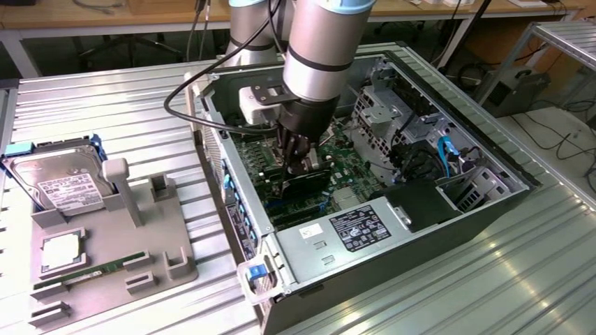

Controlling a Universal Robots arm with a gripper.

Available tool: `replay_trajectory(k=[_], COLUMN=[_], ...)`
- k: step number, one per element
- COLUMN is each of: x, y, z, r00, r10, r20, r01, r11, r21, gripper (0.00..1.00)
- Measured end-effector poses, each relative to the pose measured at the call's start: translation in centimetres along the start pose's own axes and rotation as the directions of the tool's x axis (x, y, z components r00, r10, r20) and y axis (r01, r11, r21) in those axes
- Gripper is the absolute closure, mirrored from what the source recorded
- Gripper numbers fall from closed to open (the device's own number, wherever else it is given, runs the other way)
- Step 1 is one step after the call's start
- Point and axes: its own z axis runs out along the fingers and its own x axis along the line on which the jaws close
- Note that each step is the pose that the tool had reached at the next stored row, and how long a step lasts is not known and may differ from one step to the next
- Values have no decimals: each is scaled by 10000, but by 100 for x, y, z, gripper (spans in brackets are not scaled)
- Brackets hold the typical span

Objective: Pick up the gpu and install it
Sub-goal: 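Insert the gpu into the slot, then press down on the gpu until it lock into place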

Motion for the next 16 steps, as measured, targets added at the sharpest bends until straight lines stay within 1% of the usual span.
replay_trajectory(k=[2, 3, 5, 8, 9, 10, 16], x=[-2, -2, -2, -3, -3, -3, -3], y=[-1, -2, -2, 0, 1, 1, 1], z=[-19, -46, -138, -286, -314, -329, -330], r00=[10000, 10000, 10000, 10000, 10000, 10000, 10000], r10=[0, 0, 0, 0, 0, 0, 0], r20=[17, 21, 2, 0, 0, 0, 0], r01=[0, 0, 0, 0, 0, 0, 0], r11=[10000, 10000, 10000, 10000, 10000, 10000, 10000], r21=[8, 11, 1, 0, 0, 0, 0], gripper=[89, 89, 89, 89, 89, 89, 89])
